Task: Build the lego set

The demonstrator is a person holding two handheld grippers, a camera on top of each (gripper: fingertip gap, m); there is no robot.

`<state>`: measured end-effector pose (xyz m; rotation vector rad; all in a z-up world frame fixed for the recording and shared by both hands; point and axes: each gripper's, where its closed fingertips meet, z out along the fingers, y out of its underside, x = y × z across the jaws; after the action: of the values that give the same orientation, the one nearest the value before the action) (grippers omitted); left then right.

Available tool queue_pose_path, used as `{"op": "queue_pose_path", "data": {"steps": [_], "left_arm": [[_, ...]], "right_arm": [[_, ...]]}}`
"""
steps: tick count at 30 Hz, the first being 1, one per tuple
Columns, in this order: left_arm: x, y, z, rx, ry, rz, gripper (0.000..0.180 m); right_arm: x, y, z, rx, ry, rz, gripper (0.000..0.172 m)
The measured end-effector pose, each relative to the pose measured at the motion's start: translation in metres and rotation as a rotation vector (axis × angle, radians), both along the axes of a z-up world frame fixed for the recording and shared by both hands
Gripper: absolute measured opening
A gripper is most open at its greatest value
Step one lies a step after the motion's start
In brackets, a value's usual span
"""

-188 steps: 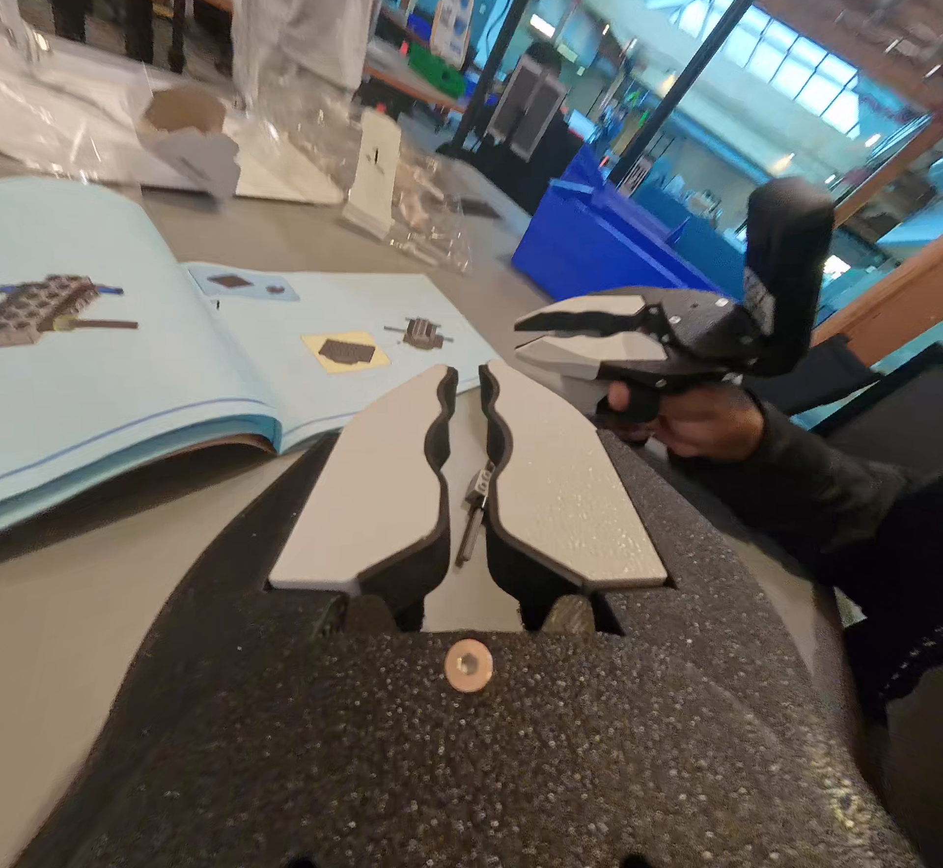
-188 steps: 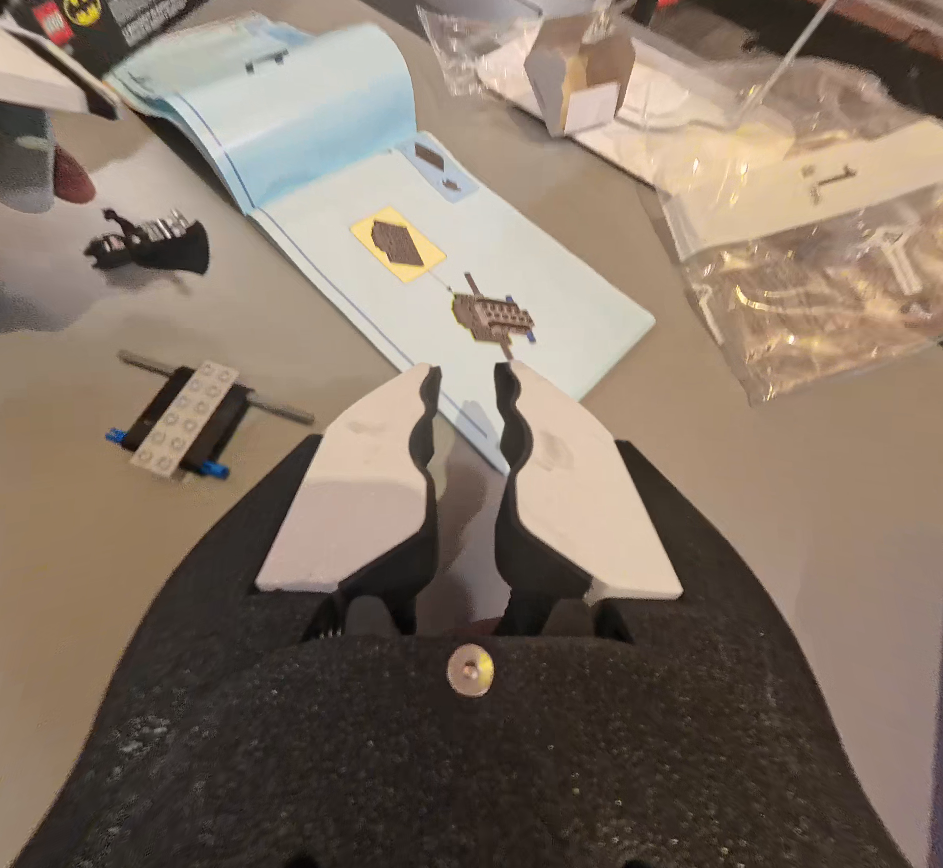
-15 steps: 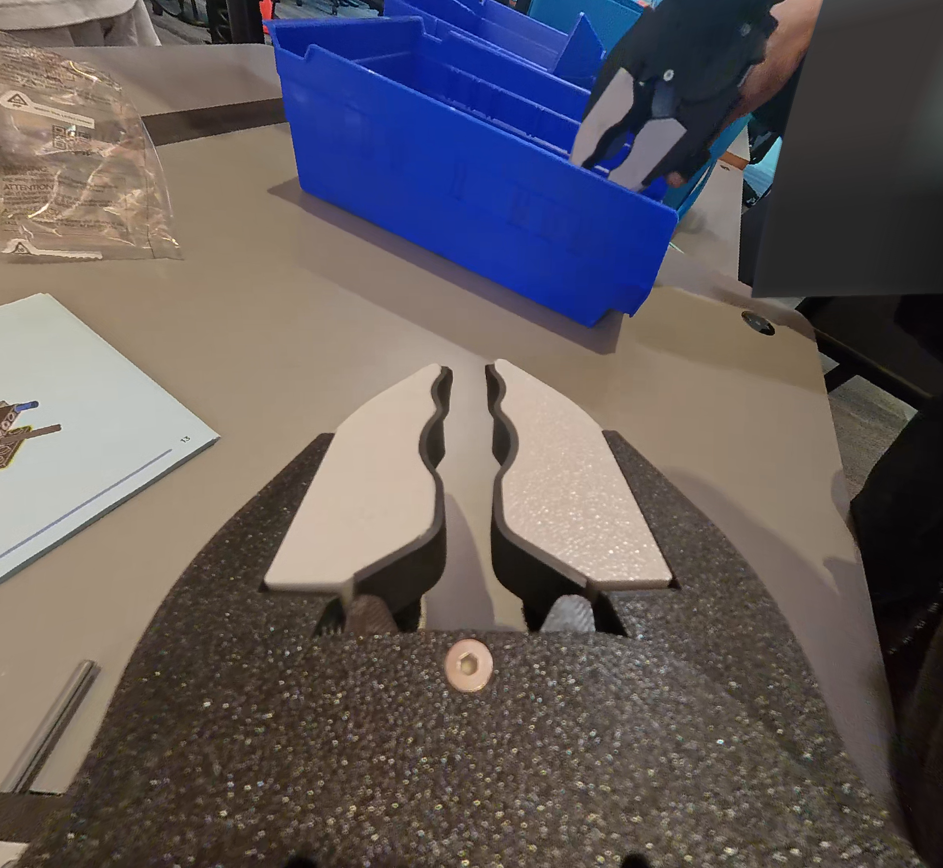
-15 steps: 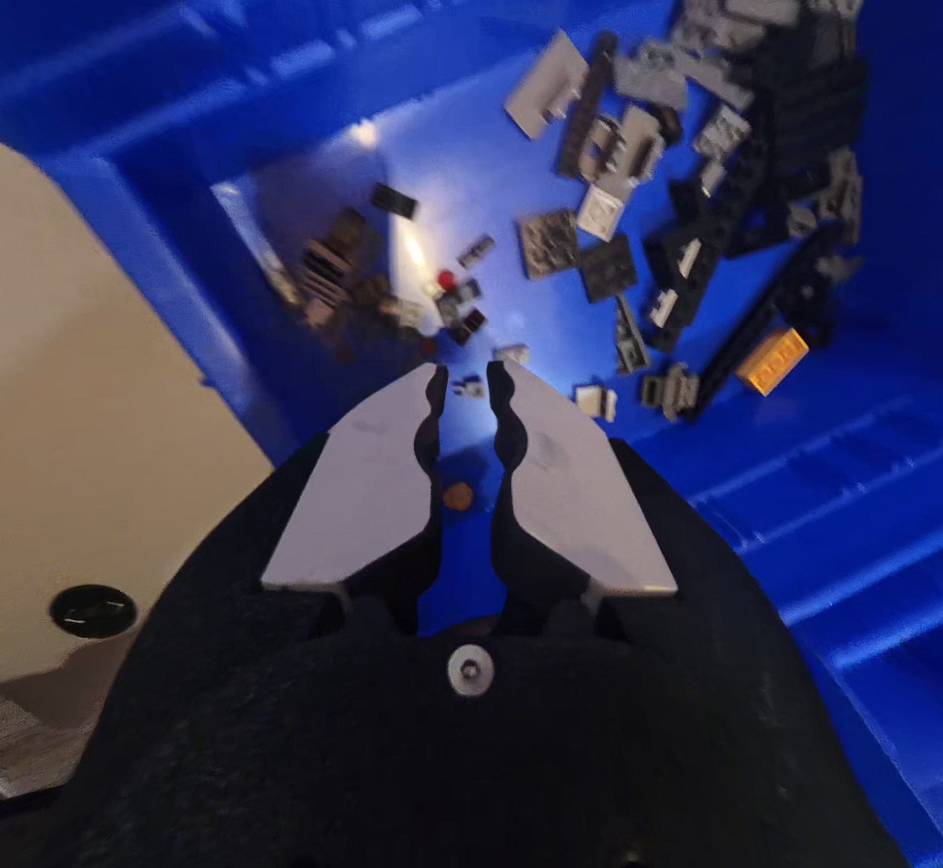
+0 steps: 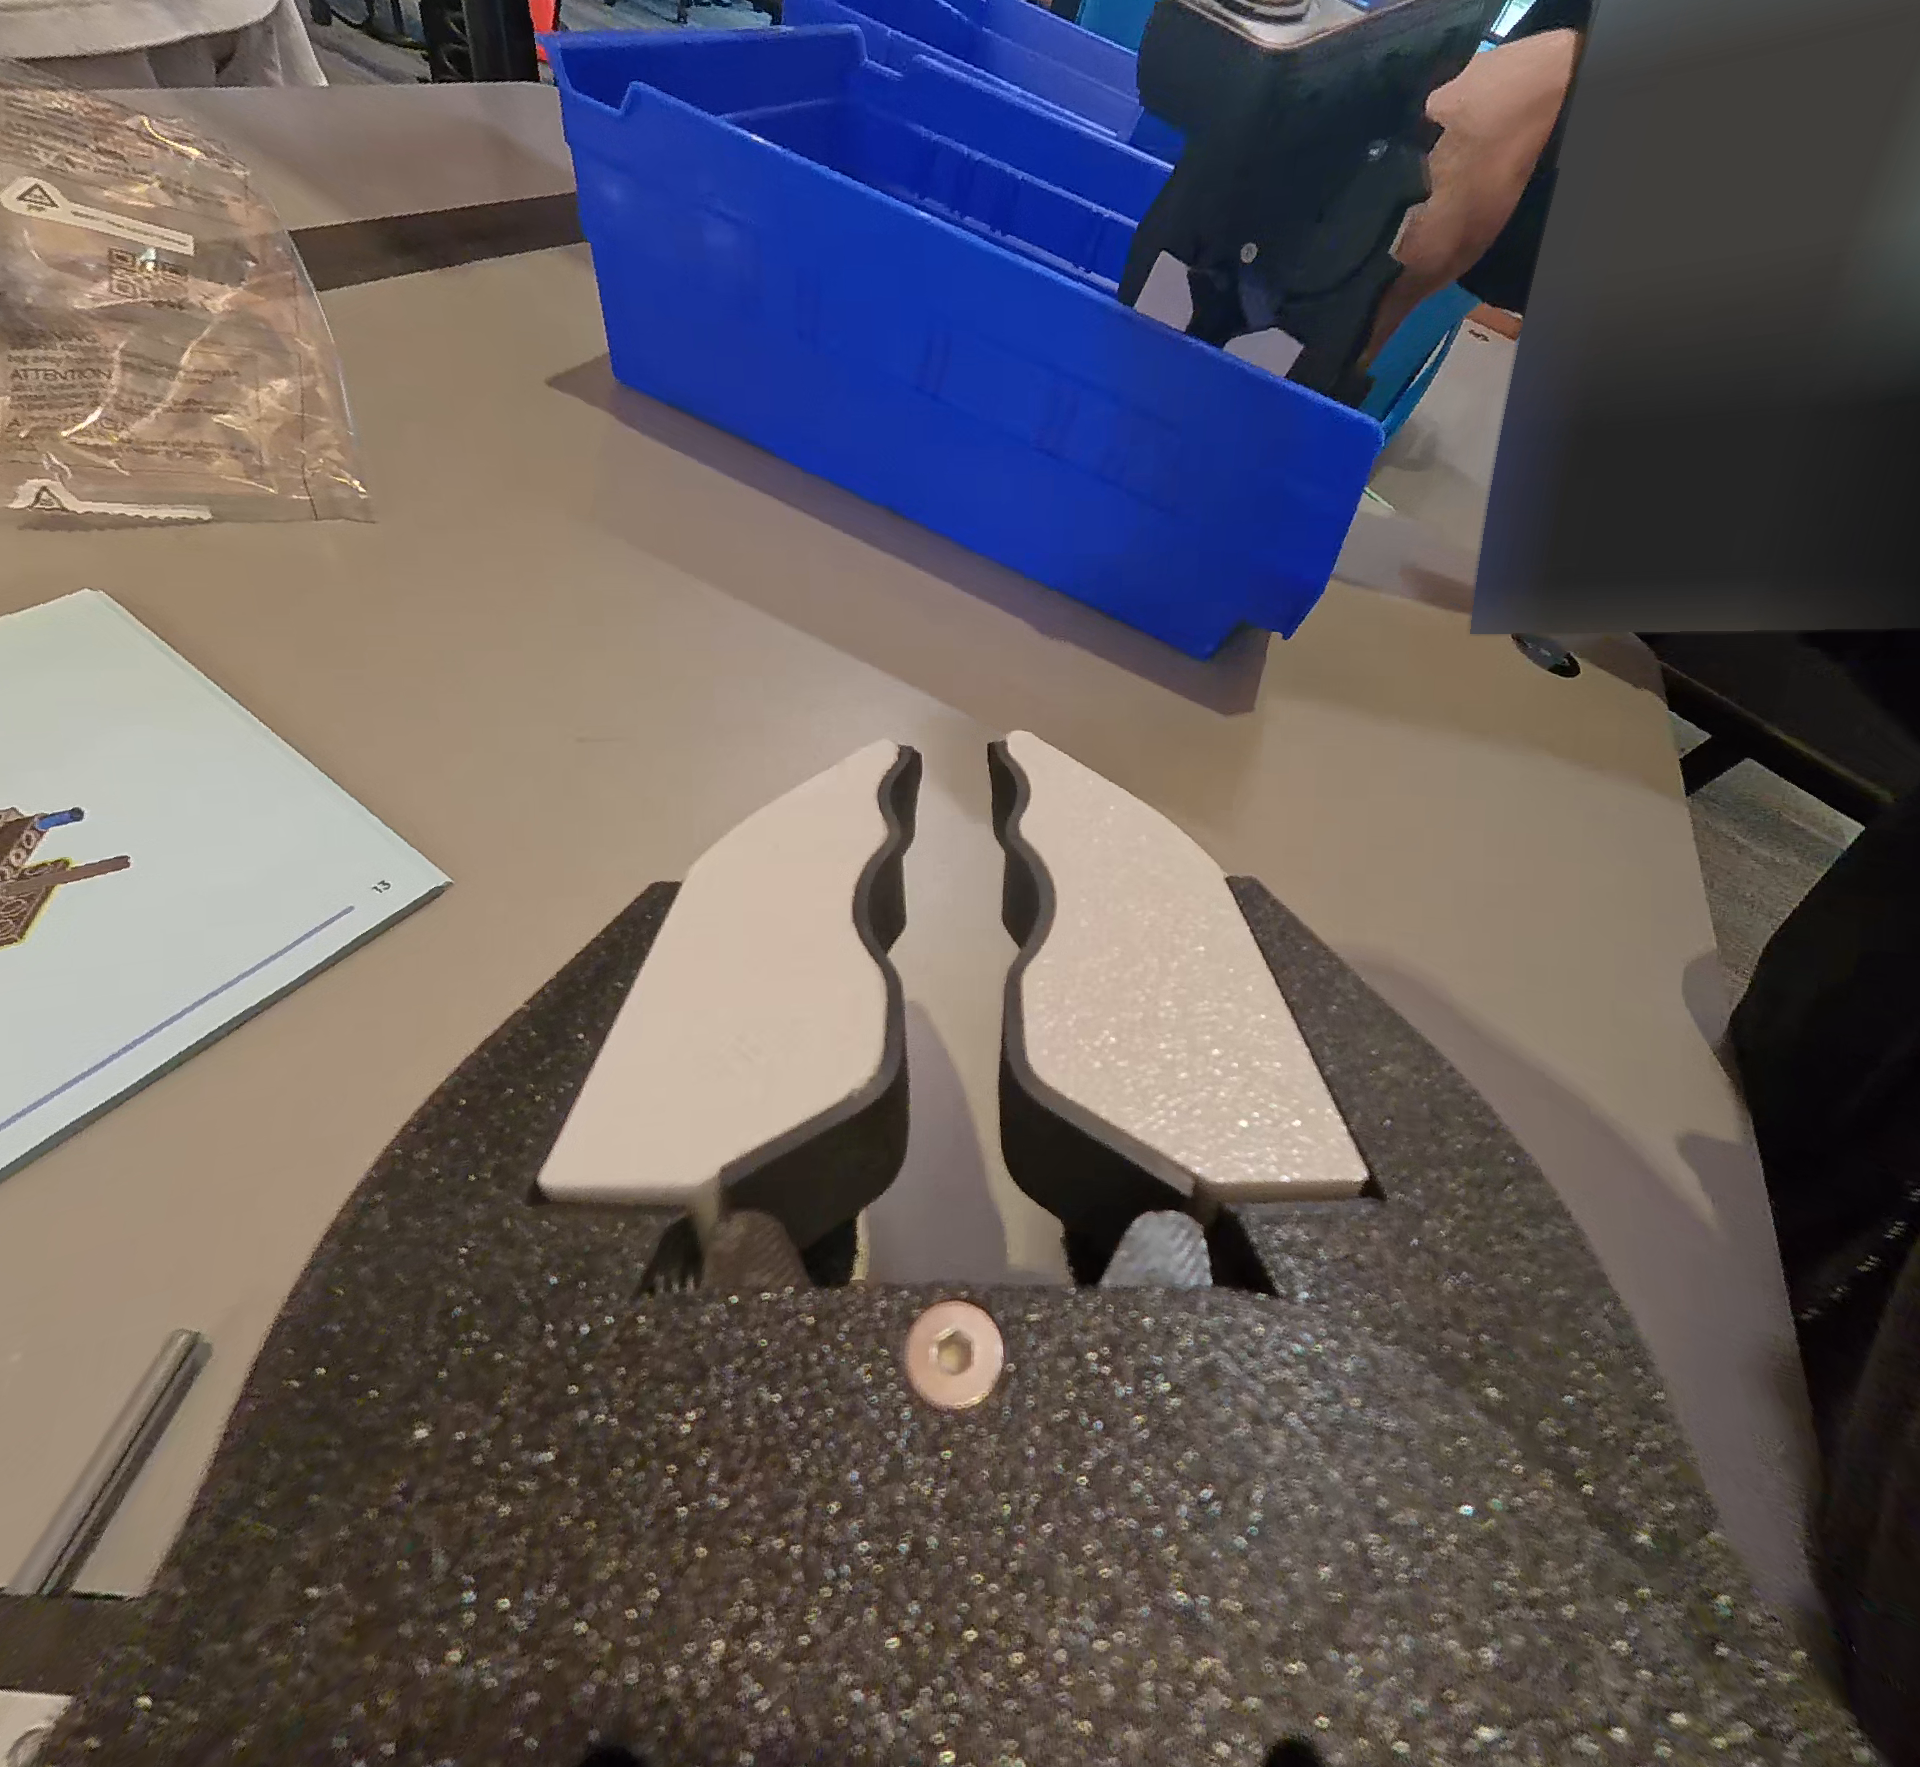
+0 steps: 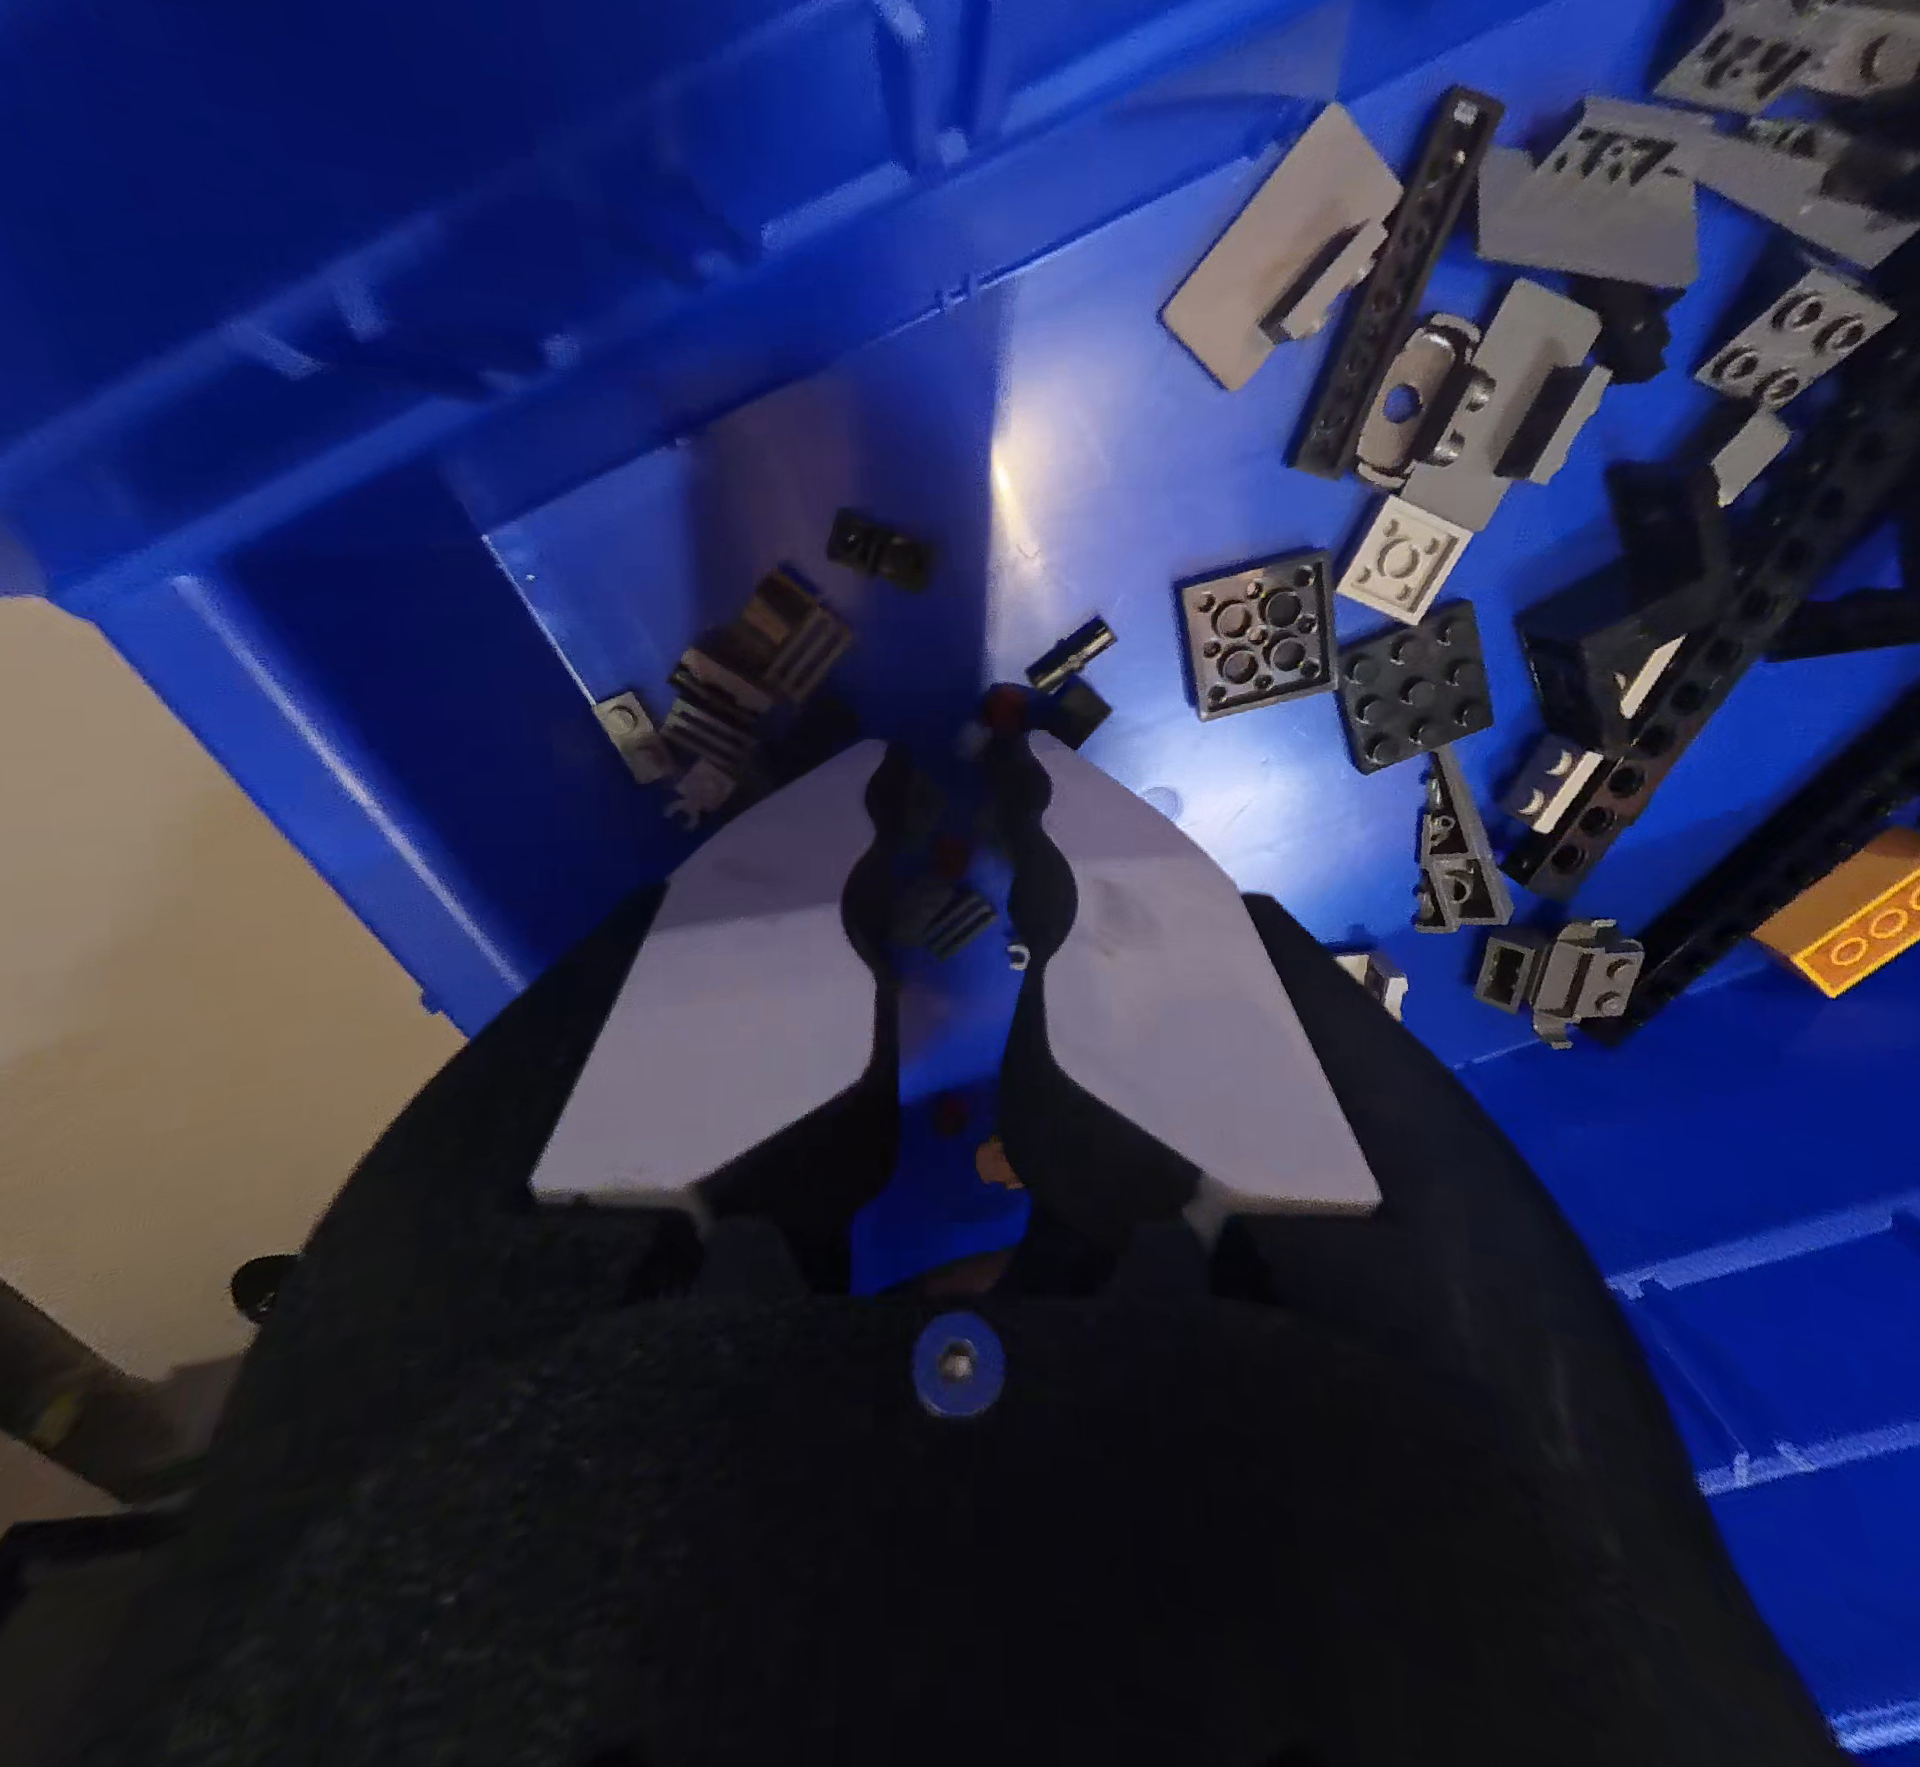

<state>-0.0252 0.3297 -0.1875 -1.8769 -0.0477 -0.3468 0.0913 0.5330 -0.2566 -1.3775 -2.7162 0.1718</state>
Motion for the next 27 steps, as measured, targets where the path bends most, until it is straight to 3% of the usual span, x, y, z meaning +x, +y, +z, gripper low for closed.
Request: {"op": "queue_pose_path", "data": {"steps": [15,27], "left_arm": [[-0.0009,-0.0011,-0.0004,-0.004,-0.002,0.002,0.013],[-0.003,-0.0028,0.0,-0.002,-0.016,0.007,0.013]], "right_arm": [[-0.0002,0.0043,-0.0024,-0.023,-0.001,-0.073,0.019],[-0.0009,0.0001,0.0006,-0.047,0.039,-0.083,0.008]]}}
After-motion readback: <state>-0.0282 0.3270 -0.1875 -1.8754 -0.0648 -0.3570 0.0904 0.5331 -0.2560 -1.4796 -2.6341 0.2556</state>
